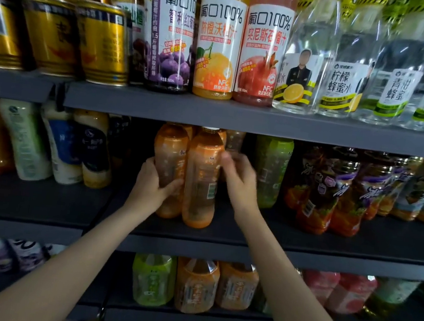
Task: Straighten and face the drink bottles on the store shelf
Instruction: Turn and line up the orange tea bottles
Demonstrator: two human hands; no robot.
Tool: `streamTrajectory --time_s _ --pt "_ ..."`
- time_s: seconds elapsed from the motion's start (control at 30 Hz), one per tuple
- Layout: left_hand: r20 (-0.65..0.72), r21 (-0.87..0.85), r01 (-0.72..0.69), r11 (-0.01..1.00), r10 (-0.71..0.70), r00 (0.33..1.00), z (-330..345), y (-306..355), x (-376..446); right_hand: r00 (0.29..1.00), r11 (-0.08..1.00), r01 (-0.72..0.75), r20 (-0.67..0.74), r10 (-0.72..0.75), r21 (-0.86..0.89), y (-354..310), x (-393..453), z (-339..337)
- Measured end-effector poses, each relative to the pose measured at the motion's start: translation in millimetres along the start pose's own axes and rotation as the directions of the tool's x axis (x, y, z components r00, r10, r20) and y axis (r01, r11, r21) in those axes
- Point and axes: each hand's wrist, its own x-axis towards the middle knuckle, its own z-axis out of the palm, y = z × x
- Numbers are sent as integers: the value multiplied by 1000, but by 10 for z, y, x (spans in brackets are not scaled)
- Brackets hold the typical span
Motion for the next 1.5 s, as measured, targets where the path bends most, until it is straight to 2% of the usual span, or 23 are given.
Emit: streamTrajectory --time_s 0.07,0.13,0.2,0.27,0.33,0.4,0.47,0.5,0.53,0.6,0.63,0.7,0.73,0.8,0.9,0.97,1.07,1.13,1.2,1.27,1.37,1.43,1.5 --pt "12 -20 23 1000 -23 1000 8 -49 27 991 986 19 132 3 -167 47 -139 109" --pt "12 -8 36 999 -36 999 16 14 -17 995 936 37 98 -2 -349 154 -184 224" --pt "2 8 21 1000 -21 1000 39 27 -19 1000 934 -6 25 16 -356 143 -220 257" --pt "26 -7 33 999 -33 999 26 23 2 995 971 -72 45 84 -229 112 -244 144" --pt "35 -30 44 999 -43 998 -6 50 -19 971 990 -143 190 144 -17 70 -323 -58" --pt "-100 13 22 1000 -20 995 -25 126 -173 911 962 -219 386 143 160 -3 -427 -271" --pt "-280 50 -118 992 128 952 -36 258 -453 848 927 -283 516 122 245 -51 -516 -430" --pt "-294 56 -206 977 213 932 -44 324 -589 832 917 -299 543 115 263 -66 -548 -473" --pt "-237 18 -266 964 262 935 -56 372 -689 826 907 -313 552 114 281 -90 -578 -488" --pt "91 -172 -211 962 229 969 -97 459 -816 837 885 -335 533 122 323 -111 -629 -480" --pt "306 -257 -79 963 158 939 -135 497 -861 845 876 -339 520 123 344 -123 -658 -468" --pt "600 -276 131 952 64 797 -198 480 -898 853 861 -353 503 136 367 -149 -726 -436" --pt "663 -234 155 960 41 748 -205 451 -915 853 855 -361 502 142 372 -152 -770 -420" --pt "694 -154 127 980 15 720 -193 370 -955 843 848 -381 514 157 367 -127 -866 -397" --pt "658 -128 70 989 32 753 -142 276 -1029 842 829 -400 514 163 390 -133 -1012 -335" --pt "562 -134 18 991 61 825 -87 239 -1097 876 836 -370 451 169 405 -222 -1060 -277" --pt "176 37 -117 992 109 978 -12 274 -1164 939 927 -275 279 202 256 -421 -1107 -64" --pt "-66 289 -239 927 269 961 -6 317 -1152 962 945 -265 115 247 192 -463 -1140 81" --pt "-160 474 -341 812 461 873 -17 304 -1111 956 927 -286 3 294 241 -468 -1169 128" --pt "-187 545 -376 750 545 817 -39 256 -1064 948 904 -301 -7 318 304 -470 -1179 96" --pt "-73 529 -463 712 581 810 -27 210 -1001 951 907 -293 -4 309 303 -404 -1161 0" --pt "33 445 -532 720 581 814 -23 189 -935 957 946 -263 -71 281 191 -347 -1090 -87" --pt "16 346 -472 811 497 867 -53 135 -848 963 976 -216 -172 208 -33 -345 -964 -192"
